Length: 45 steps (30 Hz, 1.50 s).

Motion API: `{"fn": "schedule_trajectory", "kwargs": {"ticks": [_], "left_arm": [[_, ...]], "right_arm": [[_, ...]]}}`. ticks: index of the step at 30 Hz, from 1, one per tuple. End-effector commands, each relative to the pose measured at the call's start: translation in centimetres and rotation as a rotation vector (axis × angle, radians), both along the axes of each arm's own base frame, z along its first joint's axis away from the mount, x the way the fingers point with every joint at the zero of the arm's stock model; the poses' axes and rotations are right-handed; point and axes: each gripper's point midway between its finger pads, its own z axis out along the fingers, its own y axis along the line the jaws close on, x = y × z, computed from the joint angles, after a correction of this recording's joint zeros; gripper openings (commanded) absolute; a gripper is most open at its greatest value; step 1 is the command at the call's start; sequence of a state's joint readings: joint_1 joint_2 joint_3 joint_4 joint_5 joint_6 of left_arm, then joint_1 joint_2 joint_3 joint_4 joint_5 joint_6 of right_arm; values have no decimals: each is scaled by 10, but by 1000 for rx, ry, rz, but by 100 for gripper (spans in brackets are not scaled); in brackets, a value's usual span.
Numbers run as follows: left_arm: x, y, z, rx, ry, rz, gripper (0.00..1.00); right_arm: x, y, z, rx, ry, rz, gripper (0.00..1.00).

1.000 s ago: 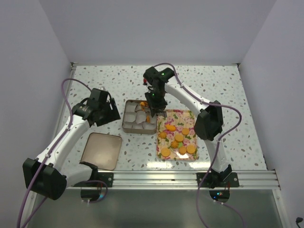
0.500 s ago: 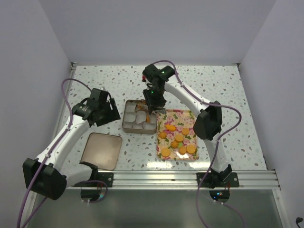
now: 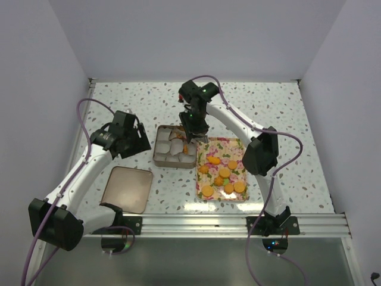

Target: Pack the cookies

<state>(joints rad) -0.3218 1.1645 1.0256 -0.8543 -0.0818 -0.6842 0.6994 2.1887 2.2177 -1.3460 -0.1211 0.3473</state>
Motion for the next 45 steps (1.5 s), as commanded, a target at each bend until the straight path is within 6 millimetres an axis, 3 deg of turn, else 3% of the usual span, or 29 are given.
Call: {"fn": "schedule_trajectory", "kwargs": {"ticks": [1,6,11,16,17,19,23,30,45], "left_arm": [[4,2,18,-7,-54,0,72],[5,5,20,8,-61,5,73],[8,4,22,8,-68,5,73],[10,2,19,-1,-63,-2,73],[10,1,18,-2,-63,-5,73],[10,-1,17,-11,-62,-7,72],[11,-4,12,-27,-57,-15,72],[10,-10,5,-50,-45,-26,72],[4,-6,4,-46,-43,-17,72]], "right_arm": [[-39,-38,33,-88,75,2,42],[-48,-57,53,-81,47,-22,43],[-63,-91,79,-68,1,-64,44],[-90,-127,68,-112,38,-94,45],[-101,-136,57,-137,79,-98,46],[-113,-146,56,-127,79,-114,46],[-146,-165,32,-159,159,-133,48],[-163,-168,20,-144,204,-145,51],[-152,-159,-2,-170,252,-103,53]]}}
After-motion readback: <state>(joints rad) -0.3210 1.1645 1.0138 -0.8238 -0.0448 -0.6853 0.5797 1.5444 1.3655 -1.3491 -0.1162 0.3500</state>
